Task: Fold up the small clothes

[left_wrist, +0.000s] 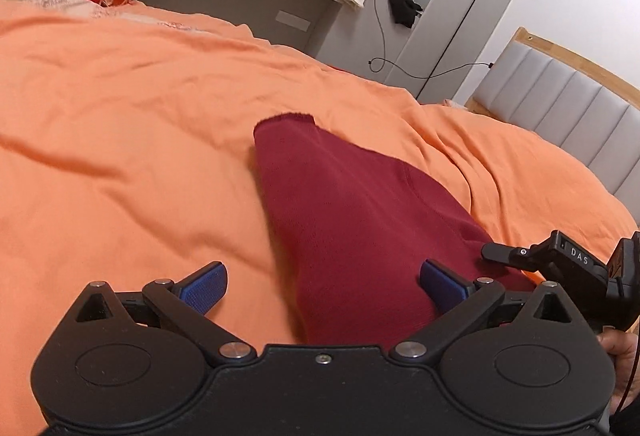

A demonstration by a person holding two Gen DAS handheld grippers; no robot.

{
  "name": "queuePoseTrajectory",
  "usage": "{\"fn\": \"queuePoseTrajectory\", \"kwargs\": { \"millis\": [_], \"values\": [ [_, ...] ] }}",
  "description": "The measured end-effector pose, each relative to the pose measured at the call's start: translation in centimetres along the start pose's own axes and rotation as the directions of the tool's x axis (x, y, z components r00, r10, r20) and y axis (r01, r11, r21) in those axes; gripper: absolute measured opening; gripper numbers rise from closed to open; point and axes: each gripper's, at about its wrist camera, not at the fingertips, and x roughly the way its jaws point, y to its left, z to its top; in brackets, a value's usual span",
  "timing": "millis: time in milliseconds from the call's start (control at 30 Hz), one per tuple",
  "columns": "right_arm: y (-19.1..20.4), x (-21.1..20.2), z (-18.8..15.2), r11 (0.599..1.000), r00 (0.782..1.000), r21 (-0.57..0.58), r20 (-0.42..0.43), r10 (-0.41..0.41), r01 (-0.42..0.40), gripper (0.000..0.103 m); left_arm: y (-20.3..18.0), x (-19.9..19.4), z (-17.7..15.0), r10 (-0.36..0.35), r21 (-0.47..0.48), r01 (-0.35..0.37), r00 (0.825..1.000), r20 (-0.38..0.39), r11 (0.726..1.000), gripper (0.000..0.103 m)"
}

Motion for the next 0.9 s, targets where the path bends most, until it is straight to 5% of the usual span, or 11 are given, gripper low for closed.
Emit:
{"fn": "queuePoseTrajectory", "kwargs": {
  "millis": [367,433,733,900],
  "values": [
    [-0.3,-0.9,0.2,0.996,0.999,0.092,0.053,0.007,-0.012,0.102,1.4,0.8,-3.2,-0.050,0.052,0.045,0.994,0.093,0.998,0.103],
    [-0.2,-1.3,0.3,0.996,0.997,0.091,0.070,0.018,-0.025,0.090,1.4,0.6,-3.4,-0.051,0.055,0.046,0.994,0.098,0.997,0.103],
    [1.0,-2.2,-0.4,0.997,0.990,-0.082,0.143,0.006,0.006,0.052,1.3,0.3,-4.3,-0.044,0.069,0.035,0.991,0.130,0.997,0.103],
    [3.6,-2.7,-1.4,0.950,0.976,-0.294,0.214,-0.038,0.102,0.050,1.2,0.3,-4.4,-0.043,0.068,0.034,0.990,0.133,0.997,0.103]
  ]
}}
